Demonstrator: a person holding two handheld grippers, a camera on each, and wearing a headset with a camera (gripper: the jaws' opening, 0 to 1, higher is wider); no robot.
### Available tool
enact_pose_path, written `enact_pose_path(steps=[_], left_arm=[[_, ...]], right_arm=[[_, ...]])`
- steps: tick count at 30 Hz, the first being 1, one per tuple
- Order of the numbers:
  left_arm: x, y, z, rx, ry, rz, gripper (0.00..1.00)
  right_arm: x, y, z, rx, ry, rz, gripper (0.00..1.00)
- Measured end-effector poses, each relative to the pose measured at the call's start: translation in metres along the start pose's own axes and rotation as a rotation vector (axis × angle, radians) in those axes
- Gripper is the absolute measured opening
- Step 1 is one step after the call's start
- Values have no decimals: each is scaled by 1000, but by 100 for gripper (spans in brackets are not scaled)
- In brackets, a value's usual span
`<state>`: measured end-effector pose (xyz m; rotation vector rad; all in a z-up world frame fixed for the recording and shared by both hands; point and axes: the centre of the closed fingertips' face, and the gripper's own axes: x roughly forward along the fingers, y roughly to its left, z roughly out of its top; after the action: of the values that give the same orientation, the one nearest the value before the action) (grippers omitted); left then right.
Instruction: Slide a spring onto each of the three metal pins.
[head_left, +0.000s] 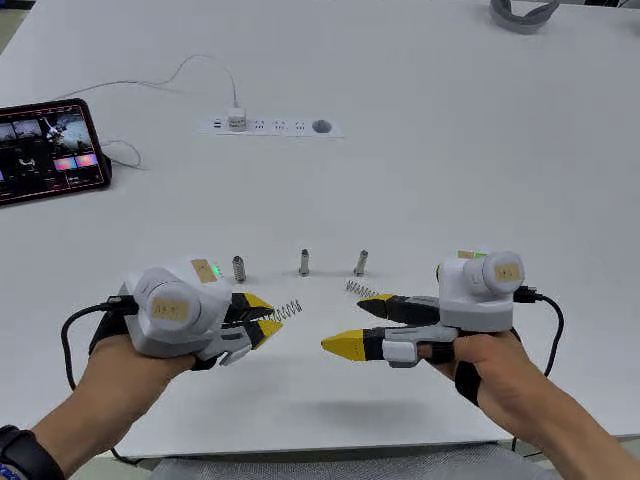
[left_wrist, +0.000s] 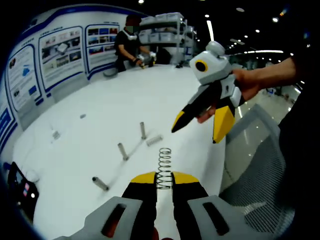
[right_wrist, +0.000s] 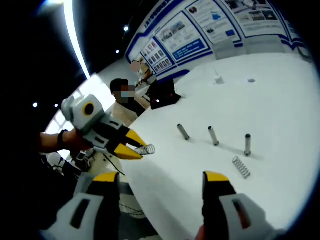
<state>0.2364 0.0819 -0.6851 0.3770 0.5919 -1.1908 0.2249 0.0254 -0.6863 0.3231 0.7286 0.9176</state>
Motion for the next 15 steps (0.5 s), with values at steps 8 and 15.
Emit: enact_pose_path(steps=[8, 15], left_arm=[[7, -6, 12, 20, -9, -20, 10], [13, -10, 24, 31, -28, -30, 10]], right_arm=[[3, 6, 10, 5, -25, 25, 64], [4, 10, 15, 20, -33, 50, 61]])
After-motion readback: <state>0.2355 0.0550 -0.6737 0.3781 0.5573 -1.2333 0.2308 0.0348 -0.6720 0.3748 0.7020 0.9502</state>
